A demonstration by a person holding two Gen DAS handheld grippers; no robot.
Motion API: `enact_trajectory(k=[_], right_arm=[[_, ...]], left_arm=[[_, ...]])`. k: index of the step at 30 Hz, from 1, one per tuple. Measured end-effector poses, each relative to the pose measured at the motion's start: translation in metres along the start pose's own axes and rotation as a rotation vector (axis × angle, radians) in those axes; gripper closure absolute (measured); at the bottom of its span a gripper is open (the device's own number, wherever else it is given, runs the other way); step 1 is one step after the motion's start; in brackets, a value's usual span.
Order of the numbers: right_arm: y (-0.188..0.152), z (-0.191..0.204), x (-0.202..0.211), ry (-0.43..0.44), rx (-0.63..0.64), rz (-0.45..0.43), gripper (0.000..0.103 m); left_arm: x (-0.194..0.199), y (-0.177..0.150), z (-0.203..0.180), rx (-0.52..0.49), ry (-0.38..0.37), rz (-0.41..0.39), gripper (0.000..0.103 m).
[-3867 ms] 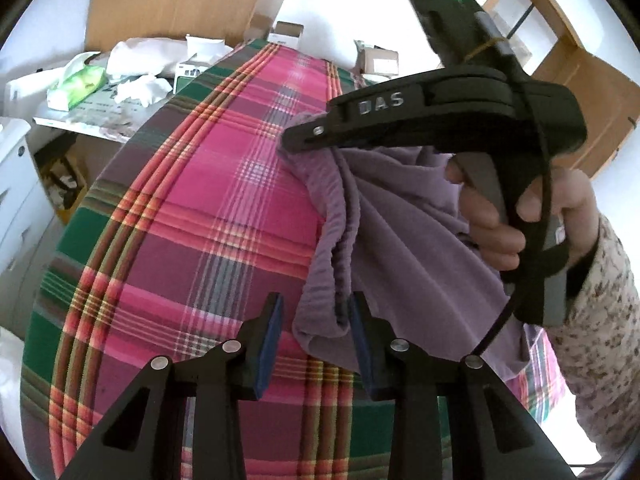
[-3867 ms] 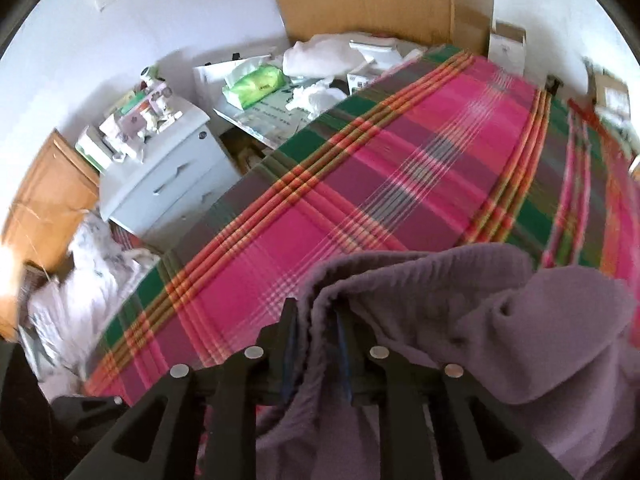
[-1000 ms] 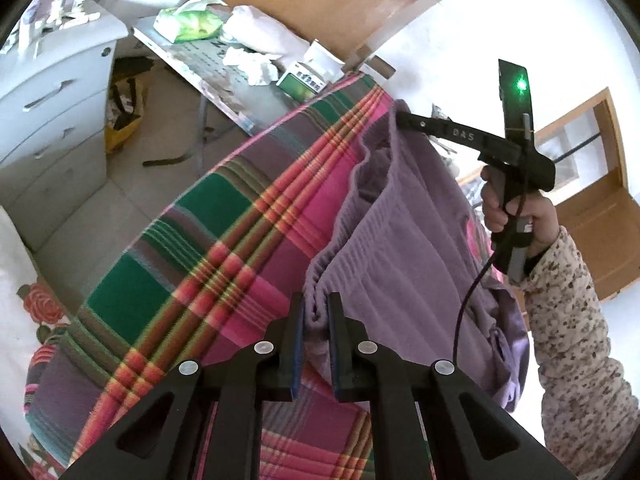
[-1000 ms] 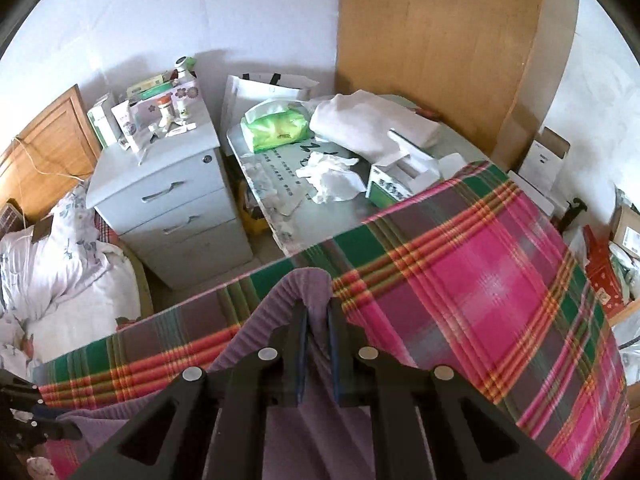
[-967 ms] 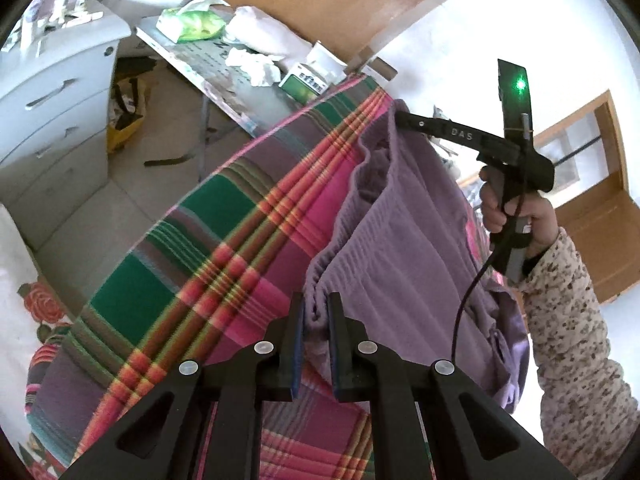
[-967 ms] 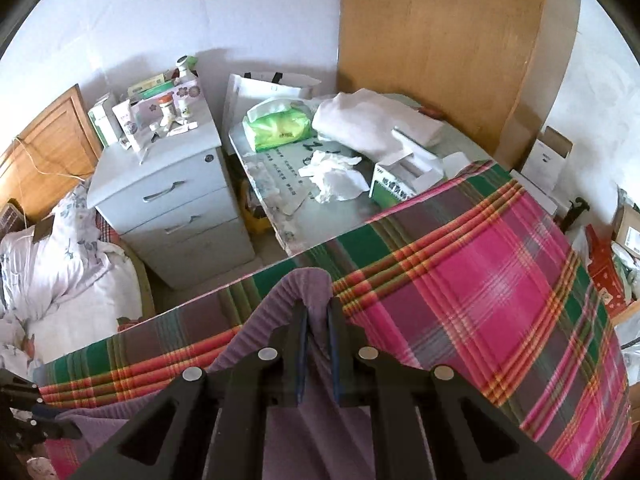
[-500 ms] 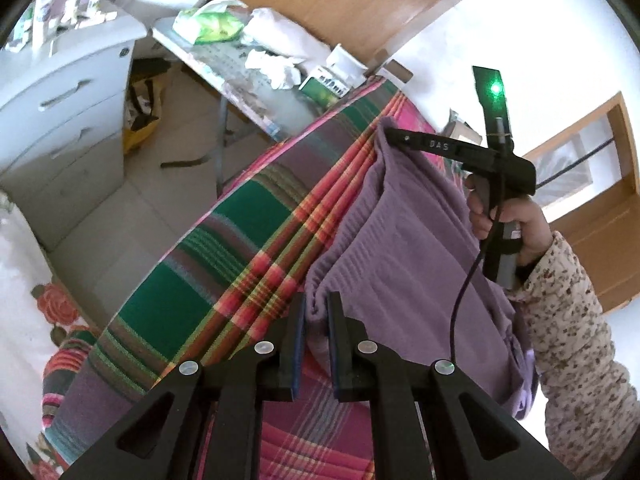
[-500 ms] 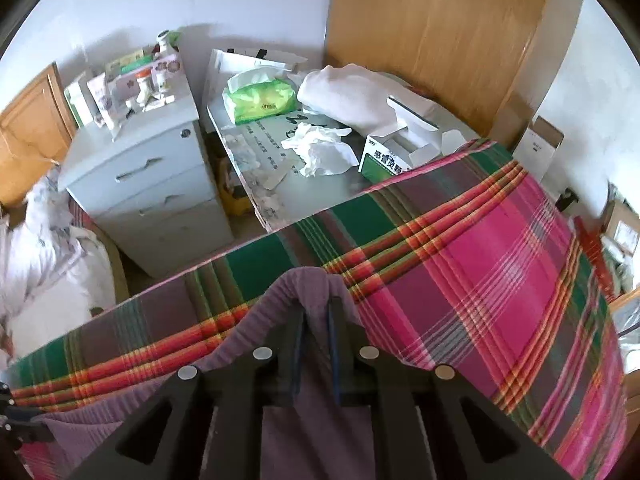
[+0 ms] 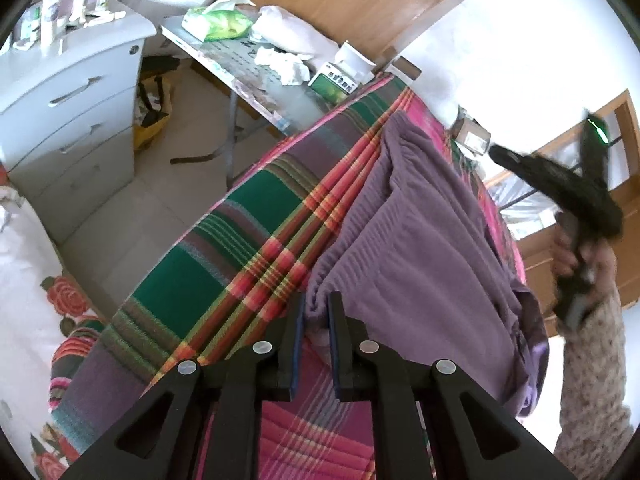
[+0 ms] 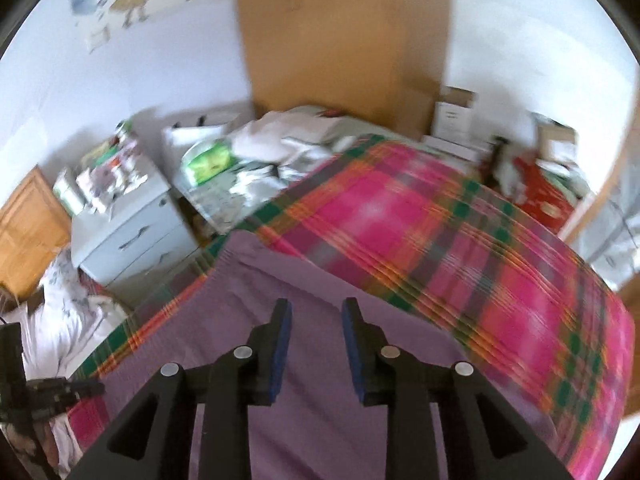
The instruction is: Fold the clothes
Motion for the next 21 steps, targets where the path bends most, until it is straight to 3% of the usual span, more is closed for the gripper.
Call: enact_trajectory(k=[8,14,18,21], right_arm=[[-0.092,-0.083,0.097,-0.131,-0.192,-0.094,0.073],[-0.176,-0.114,0.150,-0.226,-0.280,-0.148,0.070],[-0.224,-0.128,0.166,-0.320,-0.310,-0.139,0.070],[-0.247,-0.128,0.170,-0.302,-0.344,-0.141,0.070]], left_arm=[[0.024,-0.005,-0.015,-0.073,0.022,-0.052,0.086],[0.034,-0.016,-0.055,-0.198,-0.001,-0.081,0.085],[0.021,-0.031,-0.098,-0.283,-0.086,-0.027,0.079],[0.001,-0.048,-0.134,-0.358,-0.138,0.046,0.079]])
Point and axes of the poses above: each gripper's, at about its wrist camera, not at the fingertips, and x roughly against the way its jaws point, z to its left, y to its top, the point moved 9 cm from there along -x, roughly the way its jaws point, and after that the axes turned 1 degree about z, right-handed, at the moved point
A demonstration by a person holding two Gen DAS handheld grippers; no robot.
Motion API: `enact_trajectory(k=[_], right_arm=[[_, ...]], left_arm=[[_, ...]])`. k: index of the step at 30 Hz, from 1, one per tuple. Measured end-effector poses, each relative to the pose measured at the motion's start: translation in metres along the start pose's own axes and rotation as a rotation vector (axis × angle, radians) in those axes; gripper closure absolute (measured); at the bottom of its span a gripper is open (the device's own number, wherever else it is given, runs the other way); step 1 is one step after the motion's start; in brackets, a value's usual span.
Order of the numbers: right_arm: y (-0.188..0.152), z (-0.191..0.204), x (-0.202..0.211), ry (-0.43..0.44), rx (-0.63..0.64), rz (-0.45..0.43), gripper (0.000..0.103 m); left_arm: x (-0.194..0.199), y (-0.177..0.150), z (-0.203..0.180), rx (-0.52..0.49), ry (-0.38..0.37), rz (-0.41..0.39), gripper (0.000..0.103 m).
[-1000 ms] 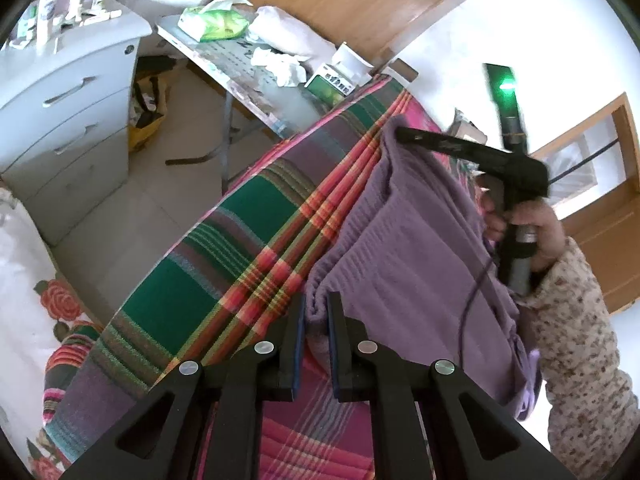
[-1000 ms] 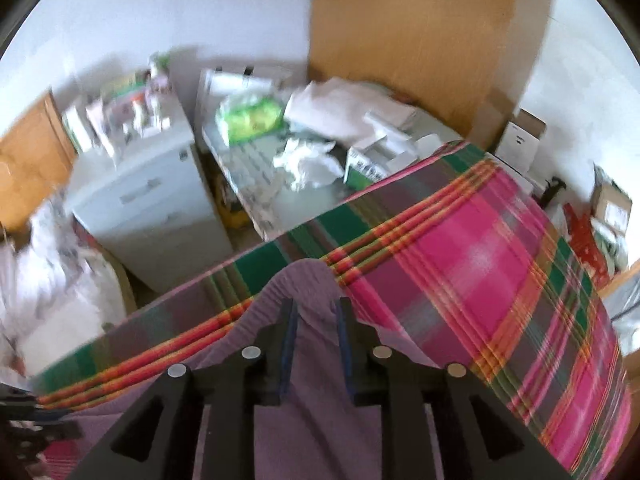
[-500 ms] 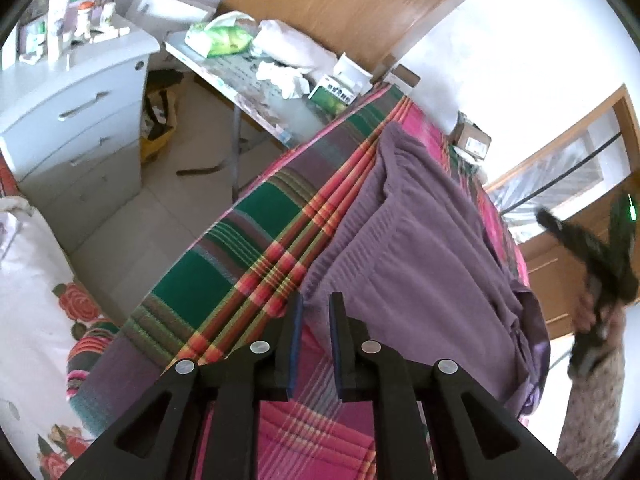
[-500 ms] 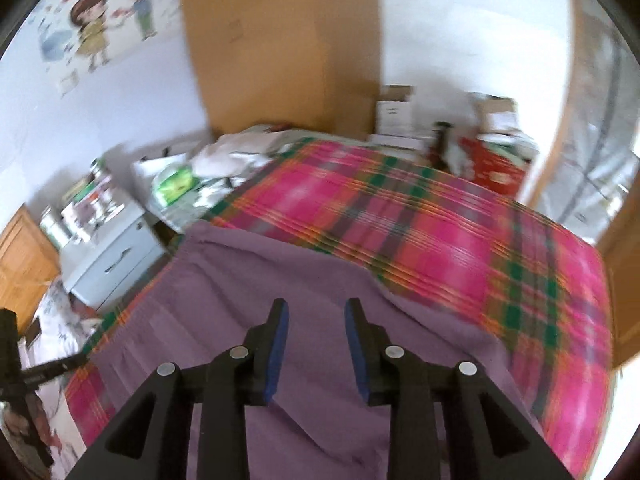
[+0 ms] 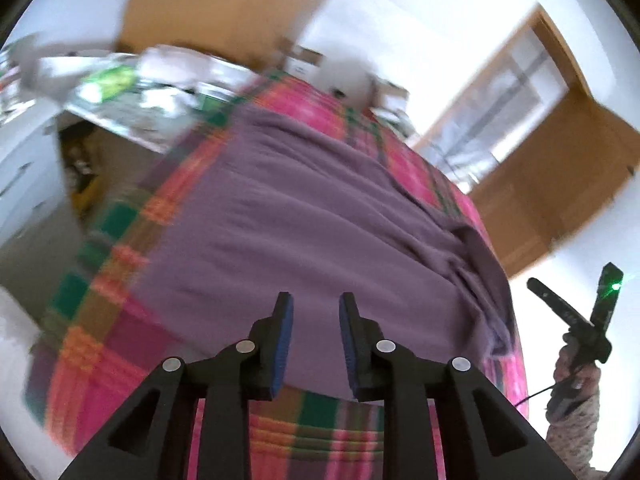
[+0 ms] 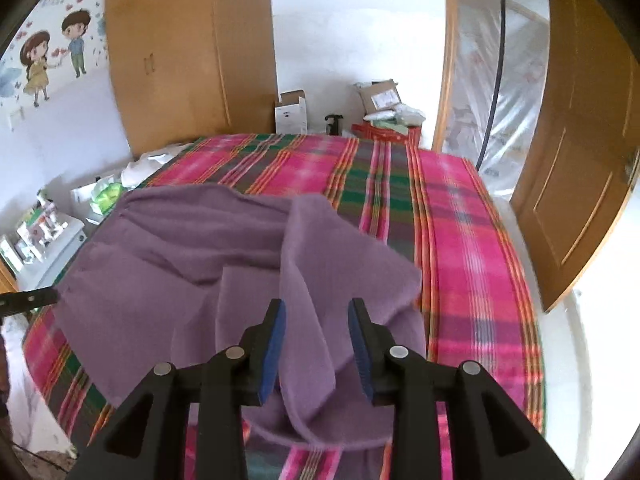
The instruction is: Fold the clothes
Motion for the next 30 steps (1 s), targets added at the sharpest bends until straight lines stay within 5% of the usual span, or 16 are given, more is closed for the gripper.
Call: enact_trajectory(k=[8,15,18,21,30], right_arm=[[-0.031,-0.003,-0.007,0.079,-0.050,0.021,0.064],[-0.041,-0.004,-0.015,0.084,-0.053,0.033,0.064],[-0.046,-0.002,-0.018,0.093,-0.044,0.053,0.064],[-0.051,0.001,-0.022,0.113,-0.035,0.064,0.064],[-0.054,-0.005,-0.032,0.175,-0.076,0.074,0.072]], left_arm=[[-0.060,-0.017,-0.107,-0.188,-0.172,0.162,0.079],[-0.107,-0.033,-0.170,-0.207,-0.271,0.311,0.077],[-0.118,-0.032,-0.191,-0.174,-0.336,0.347,0.075],[-0.132,-0.035,-0.207,-0.172,-0.357,0.380,0.058],[-0.171,-0.047,-0.207,0.006,-0.369,0.498,0.060]])
Point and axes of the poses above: each gripper's, at about its wrist camera, not at the fingertips, and x roughly against the way its jaws point, z to its left, y to its top, the point moved 9 cm from there along -x, roughly the way its jaws point, and after that the axes turned 1 degree about z, right-handed, at the moved point
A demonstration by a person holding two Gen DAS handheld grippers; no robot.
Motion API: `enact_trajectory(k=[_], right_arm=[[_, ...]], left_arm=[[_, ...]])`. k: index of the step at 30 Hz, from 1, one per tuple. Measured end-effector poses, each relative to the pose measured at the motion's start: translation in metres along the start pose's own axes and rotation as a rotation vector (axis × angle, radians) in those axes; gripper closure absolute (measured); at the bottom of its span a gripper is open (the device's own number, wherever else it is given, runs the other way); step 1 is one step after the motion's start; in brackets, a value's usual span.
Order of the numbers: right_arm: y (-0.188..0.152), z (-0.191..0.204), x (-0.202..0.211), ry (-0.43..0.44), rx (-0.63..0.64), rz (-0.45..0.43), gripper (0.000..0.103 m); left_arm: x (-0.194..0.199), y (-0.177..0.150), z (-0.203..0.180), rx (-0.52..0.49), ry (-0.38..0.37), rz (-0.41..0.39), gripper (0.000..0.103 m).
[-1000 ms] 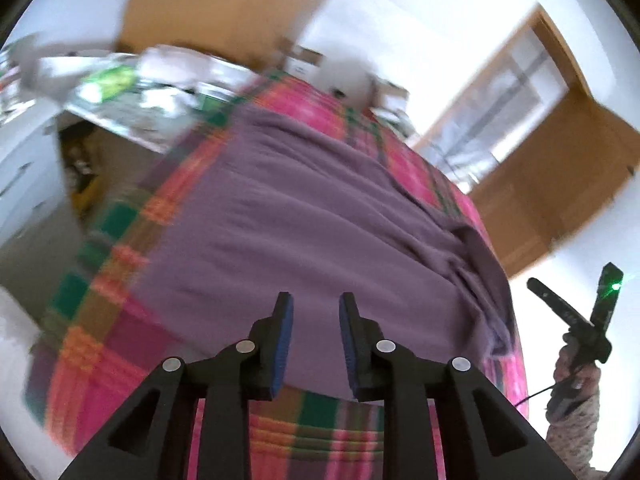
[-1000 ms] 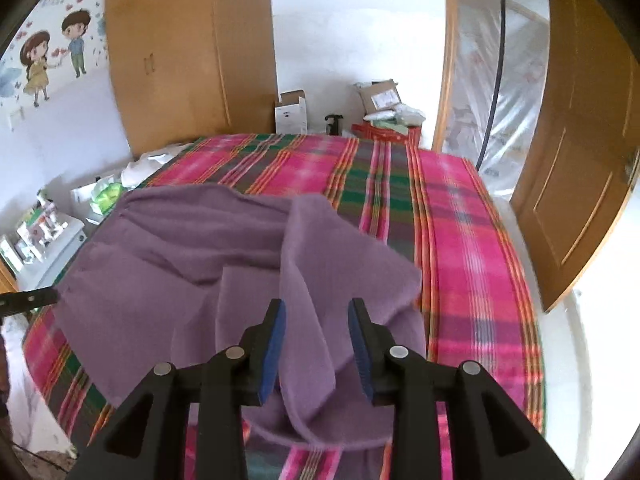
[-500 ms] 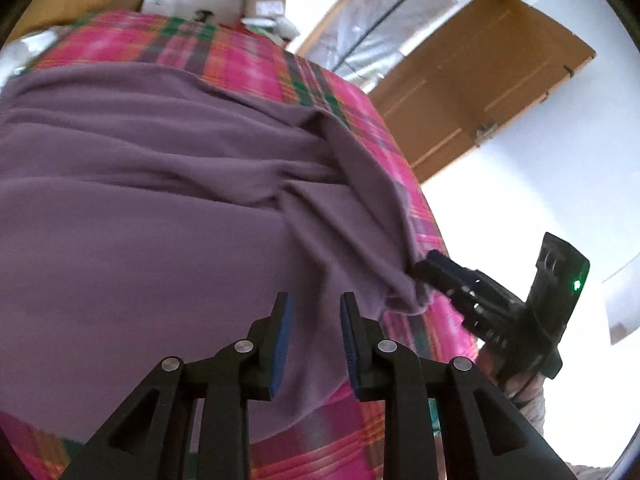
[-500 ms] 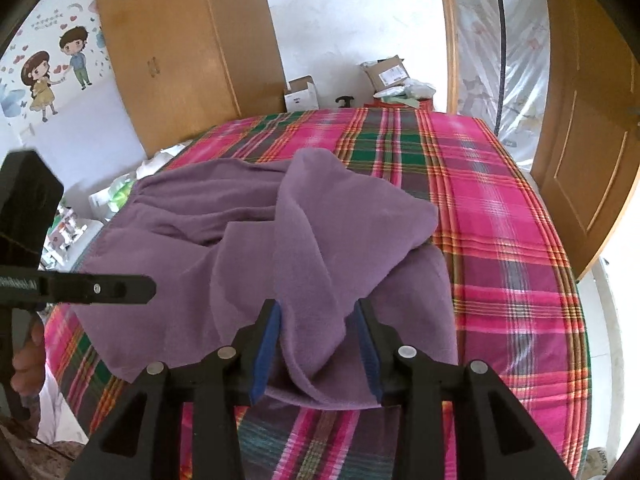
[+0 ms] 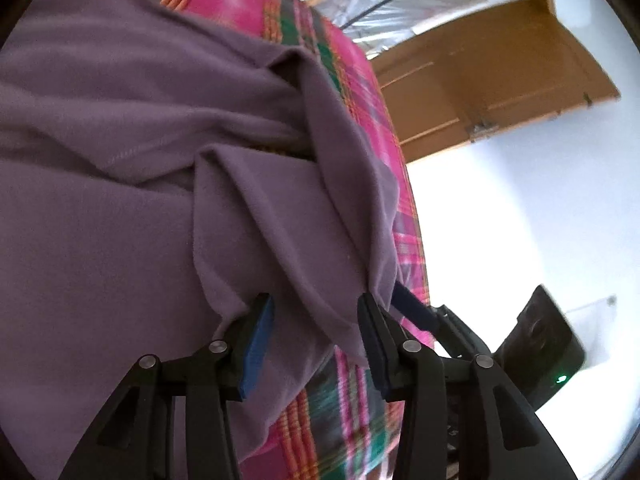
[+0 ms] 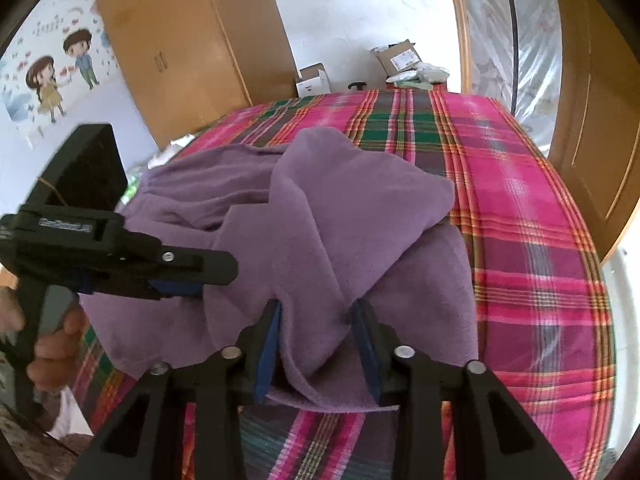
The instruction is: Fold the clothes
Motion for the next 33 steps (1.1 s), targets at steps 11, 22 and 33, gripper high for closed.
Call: enact_trajectory(k=[11,22,33], right_arm=[[0.006,-0.001,0.004,0.021,0.016,-0.018,0.093],[0.031,-0.017,0.021,0.023,-0.006,-0.088,0.093],[0.084,-0.038,0.037,-0.017,-0.006,-0.198,0.094]], left_arm=[[-0.013,0.001,-0.015,-0.001,-0.023,-0.016,0.086],[-0.002,-0.003,-0.029,-0.003,-0.097,-0.073,0.100],[0.053,0.006,-0.046,-0.098,-0.134,-0.197,0.100]])
Point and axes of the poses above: each gripper's, at about its wrist camera, not at the fingertips, and x roughly against the way its jaws point, z to its left, y to its top, the point moved 9 cm from there along -x, roughly the way its jaws point, and after that the axes turned 1 degree about z, right-handed, at the moved point
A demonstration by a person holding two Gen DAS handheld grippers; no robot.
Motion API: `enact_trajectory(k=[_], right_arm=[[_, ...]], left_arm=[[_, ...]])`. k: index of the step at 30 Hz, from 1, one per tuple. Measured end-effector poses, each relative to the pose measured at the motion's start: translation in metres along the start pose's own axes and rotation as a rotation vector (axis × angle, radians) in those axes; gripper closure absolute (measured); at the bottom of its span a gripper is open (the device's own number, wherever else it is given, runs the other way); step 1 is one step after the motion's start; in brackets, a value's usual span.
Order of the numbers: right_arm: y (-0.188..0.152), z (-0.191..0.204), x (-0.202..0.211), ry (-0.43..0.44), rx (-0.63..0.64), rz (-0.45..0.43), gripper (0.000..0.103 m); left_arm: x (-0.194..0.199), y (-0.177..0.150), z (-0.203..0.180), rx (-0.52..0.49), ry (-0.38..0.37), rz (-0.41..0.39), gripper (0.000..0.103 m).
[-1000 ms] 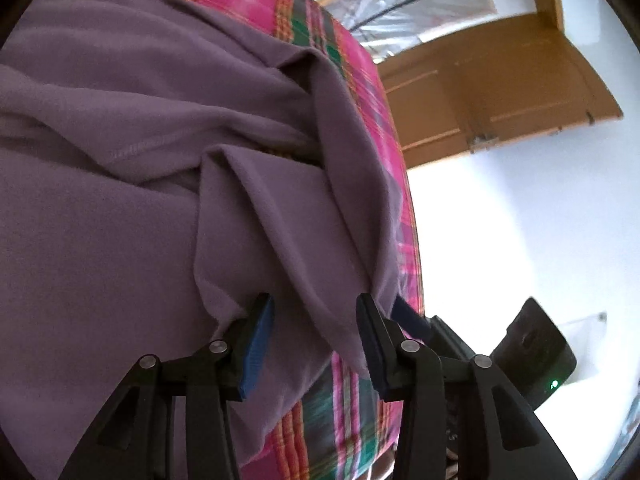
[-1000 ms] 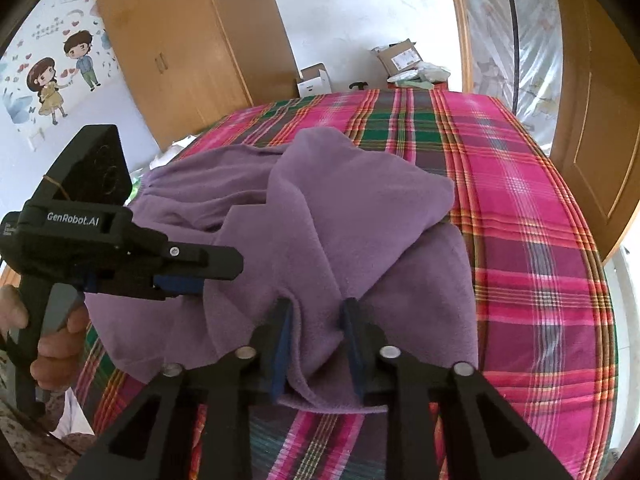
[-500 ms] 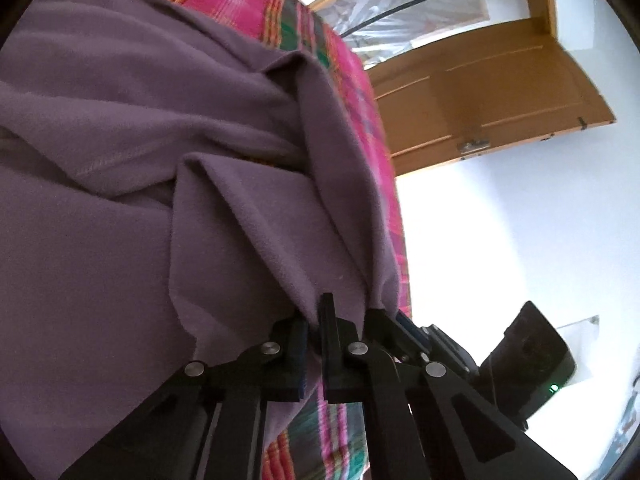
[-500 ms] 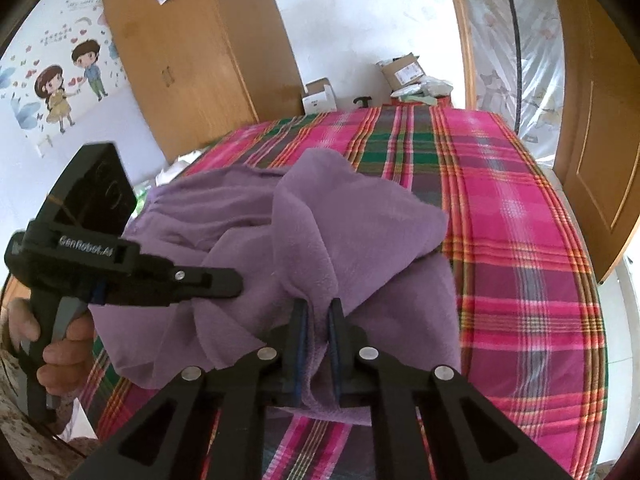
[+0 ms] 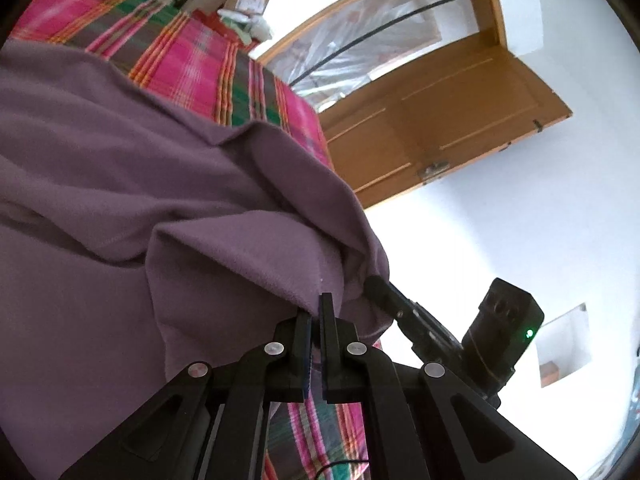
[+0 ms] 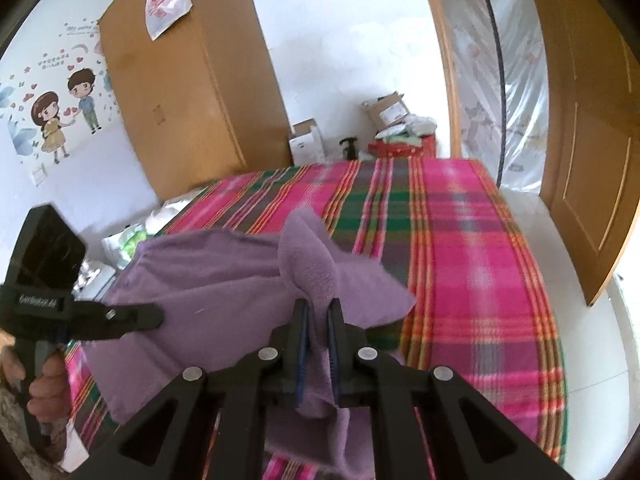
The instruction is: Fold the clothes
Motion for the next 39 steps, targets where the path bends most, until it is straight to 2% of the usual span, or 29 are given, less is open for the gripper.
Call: enact_trajectory(k=[5,10,20,33,39], right_arm=[[0.025,-0.020,-0.011,-0.049,-0.018,-0.037,0.094],[0.046,-0.038,-0.027,-0.081,-0.026,-0.053,0.094],[0.072,-0.083,-0.071,-0.156,-0.063,-0.035,0.094],[0.069,-0.132,-0.121,-0.242,-0.114,0.040,0.093],[0.060,-0.144,-0.127,-0.266,-0.106,0.098,0.091]], left_arm=[[0.023,0.003,0.010,0.004,0.018,-0.034,0.100],[0.027,0.011,0.026,0.021,0.050,-0.064,0.100],[0.020,0.003,0.034,0.012,0.050,-0.026,0.100],[0.022,-0.012,0.035,0.007,0.066,0.021,0.100],[0.023,-0.019,0.032,-0.003,0.065,0.040,0.100]])
Point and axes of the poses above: each gripper's, at about its wrist camera, not at the fingertips, and x roughly against the way its jaws point, z to its left, y to its top, the point moved 9 cm from there along -x, roughly the way its jaws point, and after that the axes turned 1 degree about z, right-handed, at the moved point
